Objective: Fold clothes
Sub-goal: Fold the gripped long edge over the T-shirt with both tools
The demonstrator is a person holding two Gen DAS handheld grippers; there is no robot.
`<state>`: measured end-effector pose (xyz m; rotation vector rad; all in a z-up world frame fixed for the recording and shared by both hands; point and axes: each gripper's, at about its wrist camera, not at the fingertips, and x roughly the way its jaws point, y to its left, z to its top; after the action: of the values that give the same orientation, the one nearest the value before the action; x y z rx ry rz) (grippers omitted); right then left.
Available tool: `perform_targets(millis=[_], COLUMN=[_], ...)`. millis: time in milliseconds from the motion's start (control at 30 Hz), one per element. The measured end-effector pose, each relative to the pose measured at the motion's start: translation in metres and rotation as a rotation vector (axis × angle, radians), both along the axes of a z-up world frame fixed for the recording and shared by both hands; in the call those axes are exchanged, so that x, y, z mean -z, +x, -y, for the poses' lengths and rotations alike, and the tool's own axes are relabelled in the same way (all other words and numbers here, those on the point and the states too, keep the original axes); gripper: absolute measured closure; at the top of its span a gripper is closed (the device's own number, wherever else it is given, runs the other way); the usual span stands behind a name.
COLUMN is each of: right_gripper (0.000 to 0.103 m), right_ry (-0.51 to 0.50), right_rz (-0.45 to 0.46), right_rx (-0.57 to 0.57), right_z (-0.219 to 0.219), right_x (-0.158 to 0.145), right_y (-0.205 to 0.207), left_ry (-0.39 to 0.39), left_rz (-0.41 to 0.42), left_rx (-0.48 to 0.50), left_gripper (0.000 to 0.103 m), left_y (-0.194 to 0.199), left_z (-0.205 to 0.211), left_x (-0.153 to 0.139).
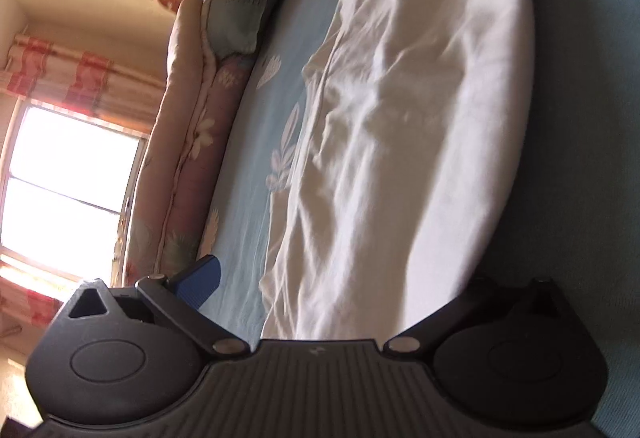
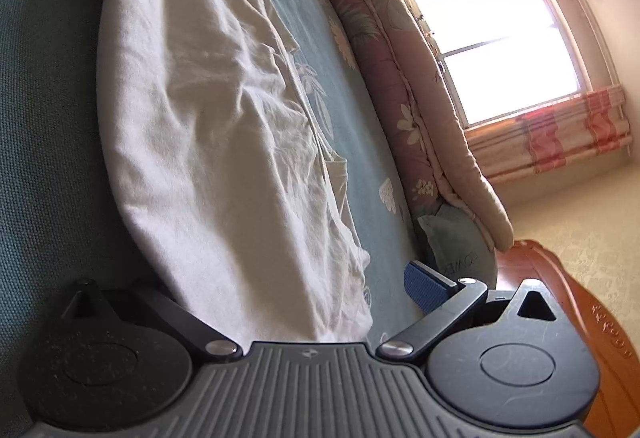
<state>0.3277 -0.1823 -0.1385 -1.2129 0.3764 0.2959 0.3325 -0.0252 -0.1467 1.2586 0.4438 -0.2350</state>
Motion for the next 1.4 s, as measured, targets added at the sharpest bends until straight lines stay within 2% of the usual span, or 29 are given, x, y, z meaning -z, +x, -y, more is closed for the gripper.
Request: perform_targets(millis=[100,167,200,267,300,333,367,567,700,833,933,1133,1167,1200,1233,1333,1400], right_gripper=[0.0,0.0,0.0,0.0,0.0,0.0,0.0,0.002,0.019,0.027,0.036,0.066,0.076,0.093,0.094,0.094,0.094], right_ry=[0.026,0.03,0.031,0.034,0.036,0.038,0.041,0.045,0.017,-0.061,-0.075,-0.09,-0.09,-0.09,-0.095,-0.17,-0.184], right_rz=[0.007,0.008,0.005,0.002,0.003,0.005,0.007,0.014,-0.027,-0.049,-0.096,-0.187,-0.2,-0.217,-0.232,-0.14,-0.114], right_rx=[0.011,0.012,0.013,0.014,0.015,0.016,0.018,0.028,-0.001,-0.051,-0.082,-0.131,-0.135,-0.141,-0.151,-0.168,-0.152], right_z=[0.004,0.004,0.004,0.004,0.005,0.005,0.005,0.004,0.001,-0.005,-0.003,-0.002,-0.002,-0.002,-0.002,-0.006,-0.01], right_x=[0.001,0.001,0.001,0.001,0.001,0.001,0.001,0.003,0.005,0.008,0.006,0.004,0.005,0.007,0.01,0.025,0.03], right_y=[-0.002,-0.001,0.0,0.0,-0.001,-0.001,-0.001,-0.006,-0.009,-0.013,-0.011,-0.01,-0.009,-0.01,-0.011,-0.021,-0.025], left_ry=[-0.003,0.028,0.038,0.054,0.062,0.07,0.081,0.047,0.034,0.018,0.011,-0.007,-0.01,-0.012,-0.015,-0.018,-0.013], left_rz=[-0.025,-0.054,-0.065,-0.086,-0.097,-0.108,-0.101,-0.102,-0.097,-0.095,-0.096,-0.095,-0.094,-0.094,-0.094,-0.094,-0.096], left_rx=[0.0,0.04,0.05,0.063,0.07,0.077,0.077,0.055,0.048,0.041,0.038,0.032,0.031,0.03,0.028,0.027,0.027], left_gripper=[0.013,0.039,0.047,0.078,0.085,0.1,0.103,0.103,0.103,0.103,0.103,0.103,0.103,0.103,0.103,0.103,0.103], left_y=[-0.006,-0.014,-0.016,-0.021,-0.024,-0.027,-0.028,-0.025,-0.024,-0.023,-0.025,-0.027,-0.028,-0.028,-0.029,-0.032,-0.033], left_z=[0.001,0.005,0.007,0.01,0.011,0.013,0.015,0.014,0.014,0.013,0.013,0.012,0.012,0.012,0.012,0.012,0.012], left_x=[0.002,0.006,0.01,0.018,0.022,0.026,0.03,0.029,0.029,0.028,0.027,0.026,0.026,0.026,0.026,0.026,0.025])
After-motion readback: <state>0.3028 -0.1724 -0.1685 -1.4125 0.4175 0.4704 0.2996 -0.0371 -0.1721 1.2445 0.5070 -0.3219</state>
